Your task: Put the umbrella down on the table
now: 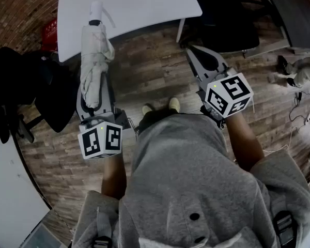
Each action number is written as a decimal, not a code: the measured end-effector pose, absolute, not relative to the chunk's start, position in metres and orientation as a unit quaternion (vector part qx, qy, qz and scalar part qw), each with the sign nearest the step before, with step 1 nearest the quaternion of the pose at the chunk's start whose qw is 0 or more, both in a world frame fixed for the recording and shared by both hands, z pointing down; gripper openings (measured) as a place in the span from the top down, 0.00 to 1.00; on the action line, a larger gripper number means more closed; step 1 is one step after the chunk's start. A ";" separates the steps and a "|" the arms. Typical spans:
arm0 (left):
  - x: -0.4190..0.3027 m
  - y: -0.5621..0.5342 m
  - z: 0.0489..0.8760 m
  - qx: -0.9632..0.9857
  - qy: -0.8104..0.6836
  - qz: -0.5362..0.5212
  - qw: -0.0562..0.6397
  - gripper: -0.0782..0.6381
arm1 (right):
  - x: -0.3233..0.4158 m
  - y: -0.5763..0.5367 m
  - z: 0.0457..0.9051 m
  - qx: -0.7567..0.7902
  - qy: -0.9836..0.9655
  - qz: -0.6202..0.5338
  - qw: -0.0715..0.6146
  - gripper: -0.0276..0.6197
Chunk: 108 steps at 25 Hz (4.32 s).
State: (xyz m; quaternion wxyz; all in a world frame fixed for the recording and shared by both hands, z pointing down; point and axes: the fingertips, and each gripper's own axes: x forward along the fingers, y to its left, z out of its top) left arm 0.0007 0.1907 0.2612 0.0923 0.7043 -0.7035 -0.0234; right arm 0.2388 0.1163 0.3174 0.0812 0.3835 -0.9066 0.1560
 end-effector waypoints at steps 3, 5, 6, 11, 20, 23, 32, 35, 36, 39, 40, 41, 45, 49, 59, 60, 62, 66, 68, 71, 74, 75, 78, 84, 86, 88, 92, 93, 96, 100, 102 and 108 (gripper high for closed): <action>0.007 0.194 0.257 0.700 -0.709 -0.010 0.084 0.57 | 0.242 0.119 0.315 0.378 -0.909 0.161 0.073 0.91; 0.011 0.196 0.256 0.697 -0.712 -0.005 0.080 0.57 | 0.244 0.120 0.314 0.378 -0.909 0.161 0.069 0.91; 0.013 0.197 0.256 0.695 -0.714 -0.003 0.078 0.57 | 0.244 0.121 0.312 0.376 -0.910 0.161 0.068 0.91; 0.016 0.200 0.245 0.688 -0.723 0.002 0.059 0.57 | 0.236 0.128 0.297 0.336 -0.928 0.147 0.057 0.91; 0.027 0.201 0.235 0.688 -0.725 0.016 0.036 0.57 | 0.235 0.131 0.295 0.343 -0.926 0.133 0.080 0.91; 0.032 0.202 0.234 0.686 -0.727 0.024 0.026 0.57 | 0.239 0.130 0.295 0.358 -0.921 0.124 0.088 0.91; 0.039 0.207 0.238 0.685 -0.728 0.034 0.029 0.57 | 0.240 0.127 0.294 0.368 -0.918 0.118 0.094 0.91; 0.037 0.207 0.237 0.683 -0.729 0.031 0.029 0.57 | 0.236 0.127 0.294 0.365 -0.919 0.119 0.093 0.91; 0.036 0.207 0.237 0.682 -0.730 0.030 0.030 0.57 | 0.235 0.127 0.294 0.365 -0.919 0.120 0.092 0.91; 0.033 0.206 0.237 0.682 -0.730 0.029 0.030 0.57 | 0.232 0.126 0.293 0.364 -0.919 0.122 0.090 0.91; 0.033 0.205 0.237 0.683 -0.730 0.029 0.031 0.57 | 0.232 0.125 0.293 0.364 -0.919 0.123 0.089 0.91; 0.033 0.203 0.237 0.683 -0.729 0.028 0.032 0.56 | 0.232 0.124 0.293 0.364 -0.919 0.125 0.089 0.91; 0.031 0.195 0.238 0.685 -0.727 0.028 0.034 0.56 | 0.230 0.117 0.293 0.367 -0.917 0.125 0.090 0.91; 0.028 0.187 0.240 0.687 -0.725 0.025 0.034 0.56 | 0.227 0.110 0.295 0.370 -0.916 0.124 0.092 0.91; 0.015 0.159 0.242 0.689 -0.723 0.022 0.034 0.56 | 0.213 0.087 0.298 0.370 -0.916 0.124 0.091 0.91; 0.013 0.155 0.243 0.689 -0.723 0.022 0.034 0.56 | 0.211 0.084 0.299 0.371 -0.916 0.124 0.091 0.91; 0.009 0.147 0.244 0.690 -0.723 0.023 0.035 0.56 | 0.207 0.076 0.300 0.372 -0.915 0.126 0.092 0.91; -0.002 0.128 0.246 0.689 -0.723 0.022 0.039 0.56 | 0.197 0.057 0.303 0.373 -0.914 0.130 0.097 0.91; -0.009 0.118 0.248 0.687 -0.725 0.022 0.043 0.56 | 0.190 0.047 0.304 0.373 -0.913 0.132 0.099 0.91; -0.019 0.102 0.252 0.685 -0.727 0.024 0.049 0.56 | 0.181 0.031 0.307 0.372 -0.913 0.135 0.102 0.91; -0.030 0.086 0.260 0.683 -0.728 0.028 0.059 0.56 | 0.170 0.013 0.312 0.373 -0.912 0.139 0.105 0.91; -0.034 0.079 0.262 0.682 -0.728 0.030 0.062 0.56 | 0.166 0.006 0.314 0.372 -0.911 0.140 0.106 0.91; -0.045 0.057 0.267 0.682 -0.728 0.033 0.067 0.56 | 0.154 -0.016 0.318 0.374 -0.910 0.141 0.109 0.91; -0.059 0.025 0.274 0.682 -0.726 0.041 0.079 0.56 | 0.140 -0.048 0.324 0.375 -0.909 0.146 0.113 0.91; -0.062 0.016 0.276 0.682 -0.726 0.042 0.082 0.56 | 0.136 -0.056 0.326 0.374 -0.909 0.148 0.114 0.91; -0.065 0.007 0.277 0.681 -0.726 0.045 0.084 0.56 | 0.132 -0.064 0.328 0.373 -0.908 0.150 0.115 0.91; -0.073 -0.007 0.276 0.682 -0.725 0.047 0.085 0.56 | 0.124 -0.079 0.328 0.371 -0.908 0.153 0.118 0.91; -0.075 -0.011 0.276 0.682 -0.725 0.047 0.085 0.56 | 0.121 -0.082 0.328 0.371 -0.908 0.153 0.118 0.91; -0.084 -0.019 0.277 0.682 -0.724 0.048 0.087 0.56 | 0.113 -0.090 0.328 0.372 -0.908 0.153 0.120 0.91; -0.094 -0.028 0.278 0.684 -0.723 0.047 0.087 0.56 | 0.102 -0.099 0.328 0.371 -0.907 0.153 0.123 0.91; -0.100 -0.034 0.277 0.684 -0.722 0.046 0.089 0.56 | 0.095 -0.104 0.327 0.370 -0.908 0.153 0.125 0.91; -0.124 -0.050 0.280 0.684 -0.722 0.048 0.093 0.56 | 0.068 -0.120 0.327 0.366 -0.909 0.152 0.131 0.91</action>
